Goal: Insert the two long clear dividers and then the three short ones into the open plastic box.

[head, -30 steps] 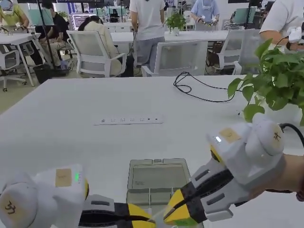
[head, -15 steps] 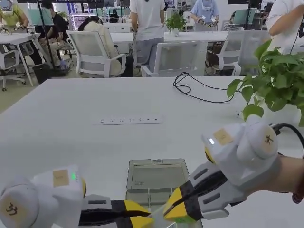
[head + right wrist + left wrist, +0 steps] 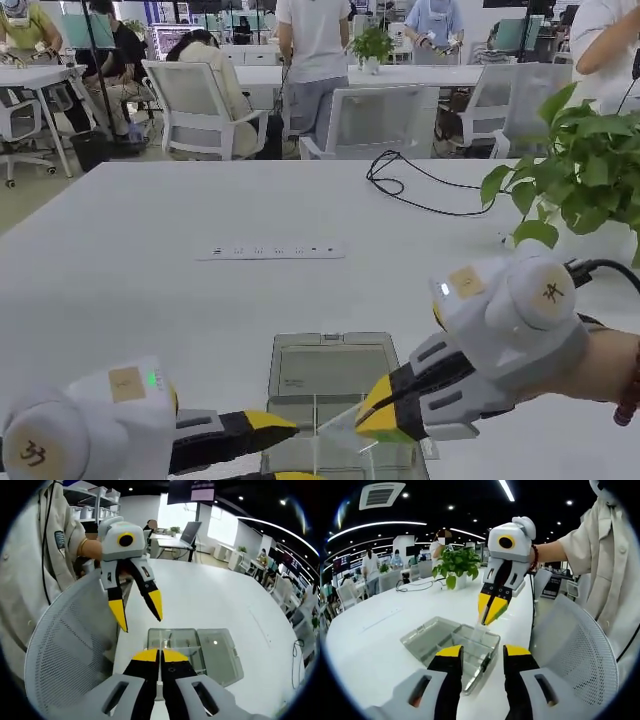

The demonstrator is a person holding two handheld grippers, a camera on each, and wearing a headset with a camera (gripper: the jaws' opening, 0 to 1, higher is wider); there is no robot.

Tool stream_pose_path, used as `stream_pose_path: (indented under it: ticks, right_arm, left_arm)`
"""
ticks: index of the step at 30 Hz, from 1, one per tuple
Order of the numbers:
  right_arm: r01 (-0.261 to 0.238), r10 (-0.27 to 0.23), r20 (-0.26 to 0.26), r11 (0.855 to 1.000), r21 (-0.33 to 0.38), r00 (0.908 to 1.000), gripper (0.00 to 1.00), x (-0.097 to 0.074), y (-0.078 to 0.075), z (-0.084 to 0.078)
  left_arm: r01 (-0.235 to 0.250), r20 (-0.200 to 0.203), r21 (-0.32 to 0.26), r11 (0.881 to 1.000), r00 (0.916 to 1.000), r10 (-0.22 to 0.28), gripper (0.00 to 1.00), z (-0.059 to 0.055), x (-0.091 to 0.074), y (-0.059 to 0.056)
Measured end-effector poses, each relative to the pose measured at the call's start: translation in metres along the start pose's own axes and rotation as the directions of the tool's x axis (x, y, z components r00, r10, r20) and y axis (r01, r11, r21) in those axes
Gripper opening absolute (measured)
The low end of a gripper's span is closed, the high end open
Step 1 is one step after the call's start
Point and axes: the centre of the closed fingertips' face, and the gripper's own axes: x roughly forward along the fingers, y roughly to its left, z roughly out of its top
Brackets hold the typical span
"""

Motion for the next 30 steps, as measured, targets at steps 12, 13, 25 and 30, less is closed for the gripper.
stream_pose_path:
  ticks: [12,13,25,30]
  right_arm:
    - [0.087,-0.085,-0.059,0.995,0.039,0.9947,0.02,0.002,-0.025,-0.019]
    - [0.087,-0.084,-0.062,0.995,0.046,0.9946,0.02,0.002,-0.025,-0.020]
    - [0.112,-0.106,-0.073,0.990,0.088,0.9917,0.02,0.009,-0.034,-0.034]
    - [0.112,-0.106,-0.060,0.988,0.105,0.9926,0.02,0.011,-0.036,-0.033]
  left_arm:
    - [-0.063,0.020,-0.043,0.997,0.9978,0.064,0.50,-0.003,-0.001,0.009]
    - [-0.067,0.020,-0.044,0.997,0.9975,0.068,0.52,-0.004,-0.001,0.009]
    - [-0.110,0.027,-0.087,0.990,0.9932,0.113,0.73,-0.005,-0.002,0.013]
    - [-0.114,0.023,-0.097,0.989,0.9929,0.117,0.75,-0.007,-0.002,0.013]
